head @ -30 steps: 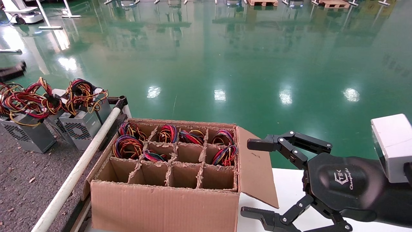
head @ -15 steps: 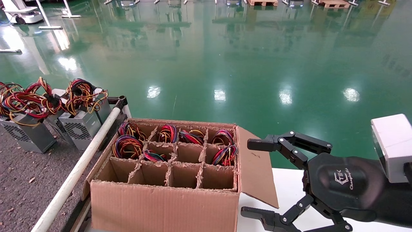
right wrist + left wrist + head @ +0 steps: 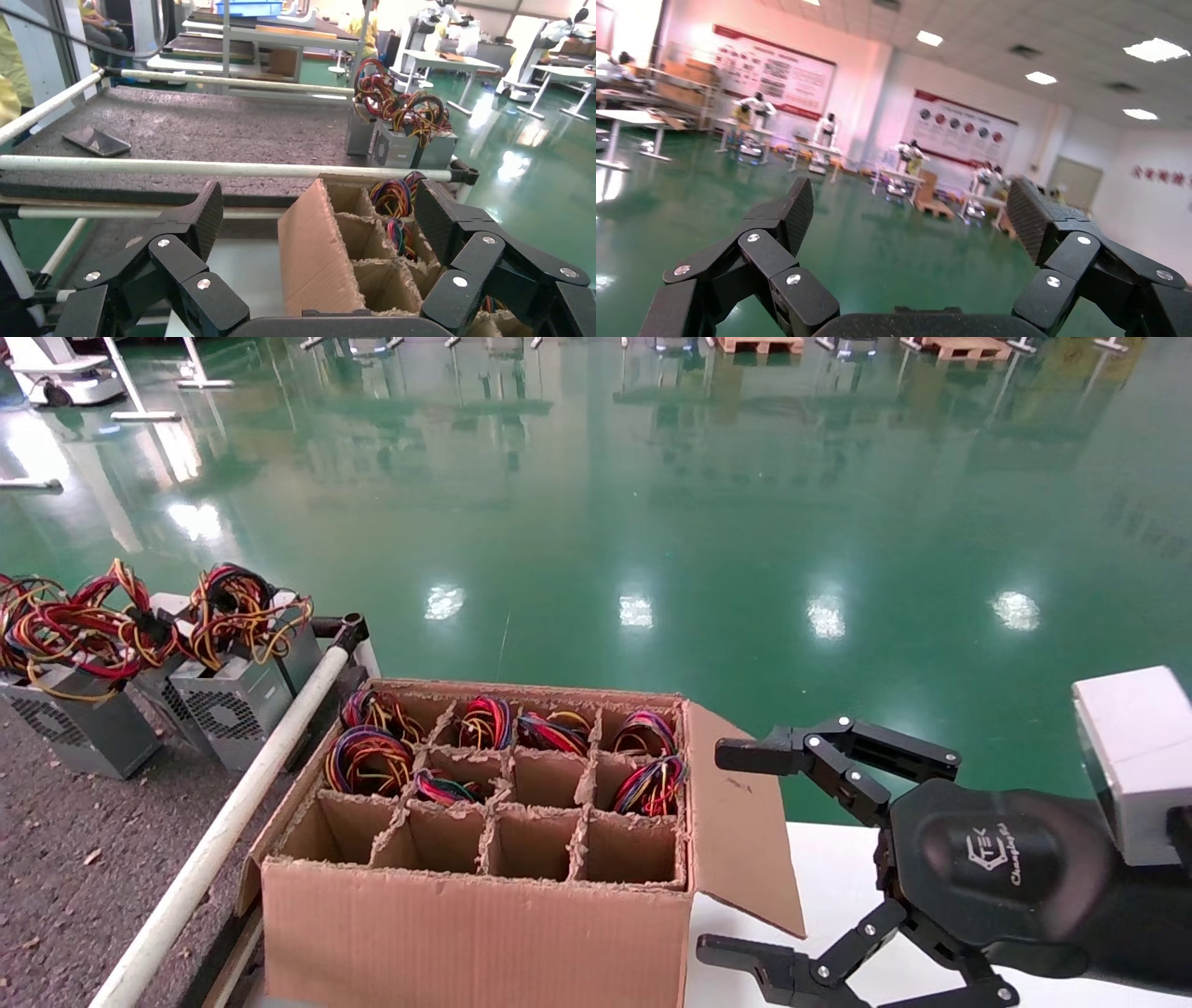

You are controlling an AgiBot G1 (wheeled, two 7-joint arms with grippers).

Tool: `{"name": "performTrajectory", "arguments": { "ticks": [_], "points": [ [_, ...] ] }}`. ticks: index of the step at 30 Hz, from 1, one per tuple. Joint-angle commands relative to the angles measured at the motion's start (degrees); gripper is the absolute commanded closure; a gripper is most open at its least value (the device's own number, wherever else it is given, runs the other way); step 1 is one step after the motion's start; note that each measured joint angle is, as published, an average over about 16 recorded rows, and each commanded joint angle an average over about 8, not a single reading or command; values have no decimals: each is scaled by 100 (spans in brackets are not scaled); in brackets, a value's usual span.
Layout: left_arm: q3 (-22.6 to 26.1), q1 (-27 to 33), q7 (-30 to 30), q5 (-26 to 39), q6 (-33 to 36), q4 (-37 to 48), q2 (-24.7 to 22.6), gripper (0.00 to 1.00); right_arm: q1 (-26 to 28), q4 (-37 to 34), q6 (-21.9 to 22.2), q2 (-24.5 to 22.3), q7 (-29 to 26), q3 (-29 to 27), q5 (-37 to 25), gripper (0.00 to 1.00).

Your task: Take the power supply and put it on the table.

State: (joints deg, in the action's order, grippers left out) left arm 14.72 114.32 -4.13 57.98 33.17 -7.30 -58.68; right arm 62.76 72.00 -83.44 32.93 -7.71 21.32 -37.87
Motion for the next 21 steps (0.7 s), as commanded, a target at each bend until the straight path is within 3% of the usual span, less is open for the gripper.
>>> {"name": "performTrajectory", "arguments": {
  "ticks": [1, 21],
  "points": [
    [5, -203, -25, -62, 202, -255, 91, 0, 0, 0, 0, 0, 0, 0, 0, 0],
    [55, -2228, -280, -681, 2218, -2799, 999, 0, 0, 0, 0, 0, 0, 1, 0, 0]
  ]
}}
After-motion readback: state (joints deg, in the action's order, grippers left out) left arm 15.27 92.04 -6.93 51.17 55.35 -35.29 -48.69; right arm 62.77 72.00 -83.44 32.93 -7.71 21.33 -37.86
